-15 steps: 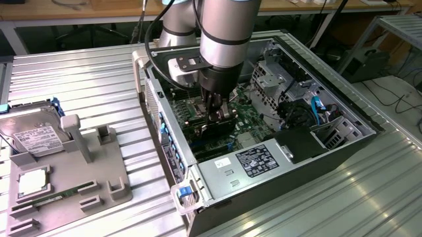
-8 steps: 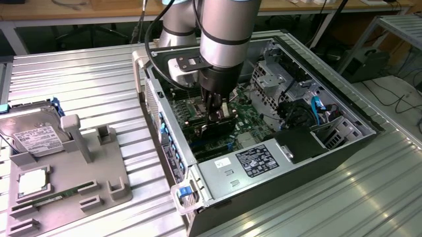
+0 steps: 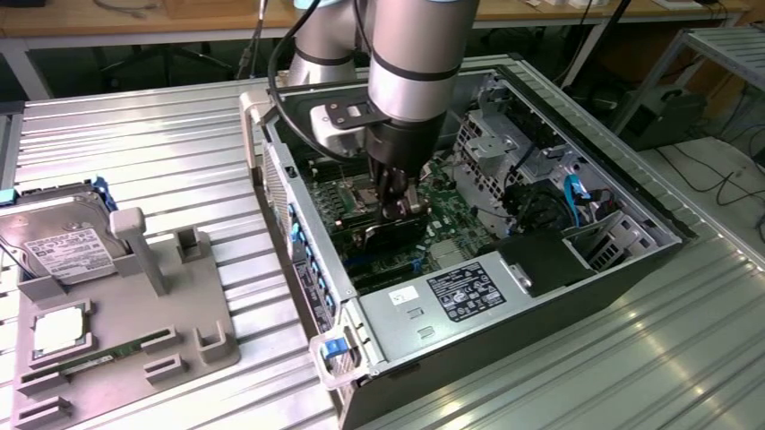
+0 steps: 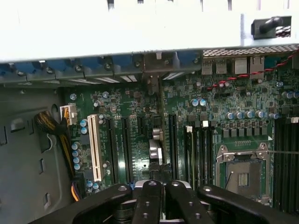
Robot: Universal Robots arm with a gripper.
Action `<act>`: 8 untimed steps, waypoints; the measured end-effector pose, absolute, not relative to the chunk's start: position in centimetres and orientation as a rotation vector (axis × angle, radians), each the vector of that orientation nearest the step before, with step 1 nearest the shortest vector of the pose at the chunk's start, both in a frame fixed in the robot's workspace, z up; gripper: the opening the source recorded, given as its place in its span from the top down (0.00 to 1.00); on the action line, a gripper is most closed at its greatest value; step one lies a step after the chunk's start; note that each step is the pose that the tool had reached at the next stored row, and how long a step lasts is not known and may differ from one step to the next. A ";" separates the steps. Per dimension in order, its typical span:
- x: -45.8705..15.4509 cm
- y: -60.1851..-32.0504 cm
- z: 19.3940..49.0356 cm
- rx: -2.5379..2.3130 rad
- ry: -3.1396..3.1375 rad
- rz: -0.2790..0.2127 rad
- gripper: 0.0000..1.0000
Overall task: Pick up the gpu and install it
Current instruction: 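Press down on the gpu until it lock into place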
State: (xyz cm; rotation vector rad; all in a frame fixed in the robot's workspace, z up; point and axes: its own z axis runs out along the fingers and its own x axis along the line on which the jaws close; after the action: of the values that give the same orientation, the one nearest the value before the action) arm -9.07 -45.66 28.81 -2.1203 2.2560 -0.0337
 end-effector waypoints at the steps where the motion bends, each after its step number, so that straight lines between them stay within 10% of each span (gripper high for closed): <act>1: -8.9 -45.7 28.8 -2.121 2.256 -0.034 0.89; 8: -7.6 -45.6 28.8 -2.135 2.241 -0.033 0.89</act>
State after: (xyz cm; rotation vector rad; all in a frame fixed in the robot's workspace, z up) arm -7.59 -45.65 28.76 -2.1355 2.2415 -0.0334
